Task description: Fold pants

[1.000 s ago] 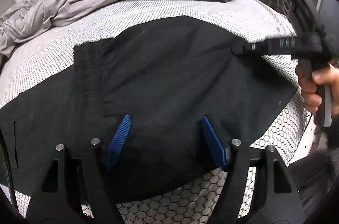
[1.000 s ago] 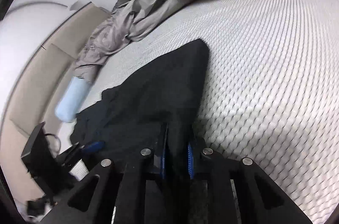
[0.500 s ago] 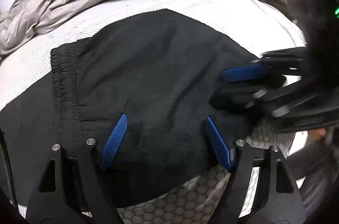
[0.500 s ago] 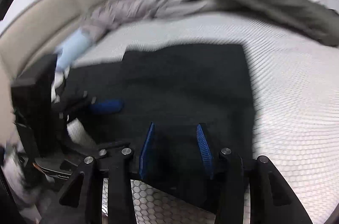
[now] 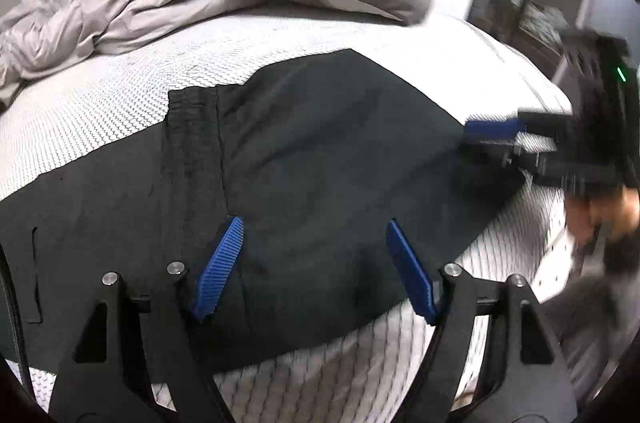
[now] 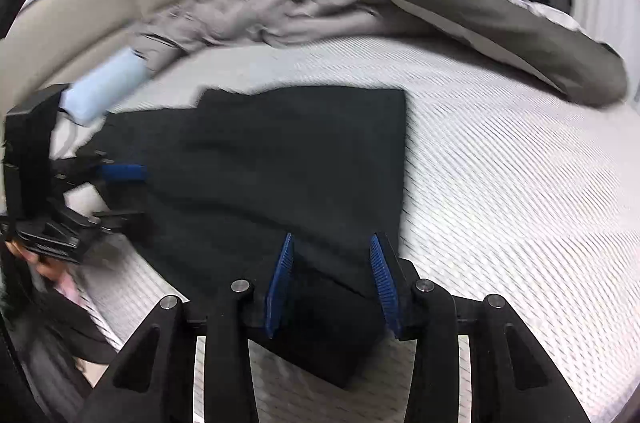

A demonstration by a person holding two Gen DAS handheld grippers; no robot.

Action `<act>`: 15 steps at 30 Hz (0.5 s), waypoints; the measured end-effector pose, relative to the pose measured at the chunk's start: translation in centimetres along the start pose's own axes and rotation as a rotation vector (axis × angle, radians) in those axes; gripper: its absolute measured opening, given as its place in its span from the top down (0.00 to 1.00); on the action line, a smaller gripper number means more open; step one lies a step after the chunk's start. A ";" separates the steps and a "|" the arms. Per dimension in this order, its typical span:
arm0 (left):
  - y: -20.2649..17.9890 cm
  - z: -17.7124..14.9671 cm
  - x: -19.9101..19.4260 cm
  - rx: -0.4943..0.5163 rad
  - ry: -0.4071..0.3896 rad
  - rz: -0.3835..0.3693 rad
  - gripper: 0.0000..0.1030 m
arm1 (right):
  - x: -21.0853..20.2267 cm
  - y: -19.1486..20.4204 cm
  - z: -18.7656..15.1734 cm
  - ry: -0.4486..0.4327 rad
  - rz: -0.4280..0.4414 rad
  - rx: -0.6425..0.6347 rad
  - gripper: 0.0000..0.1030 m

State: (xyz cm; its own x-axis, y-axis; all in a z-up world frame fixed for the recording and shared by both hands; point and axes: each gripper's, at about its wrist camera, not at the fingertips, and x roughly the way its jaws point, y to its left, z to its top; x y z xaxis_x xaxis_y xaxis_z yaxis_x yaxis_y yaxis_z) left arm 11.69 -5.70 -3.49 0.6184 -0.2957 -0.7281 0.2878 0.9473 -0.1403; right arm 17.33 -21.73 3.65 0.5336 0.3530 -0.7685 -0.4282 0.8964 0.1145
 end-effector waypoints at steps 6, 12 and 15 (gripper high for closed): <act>0.7 0.6 3.8 0.026 0.089 0.027 0.38 | 7.4 3.7 1.4 0.123 -0.018 -0.115 0.60; 3.0 -1.6 1.5 0.030 0.075 0.024 0.44 | 5.7 -2.0 -0.4 0.113 -0.099 -0.069 0.61; 2.8 -0.9 0.1 0.009 0.054 0.040 0.44 | 5.0 -2.1 0.8 0.082 -0.052 -0.020 0.60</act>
State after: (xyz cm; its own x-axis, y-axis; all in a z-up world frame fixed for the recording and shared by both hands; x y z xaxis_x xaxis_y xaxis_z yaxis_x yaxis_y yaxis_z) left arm 11.89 -2.96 -4.57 0.5892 -0.2503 -0.7683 0.2701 0.9571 -0.1046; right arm 21.49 -21.63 0.08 0.4940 0.2821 -0.8224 -0.4160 0.9073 0.0613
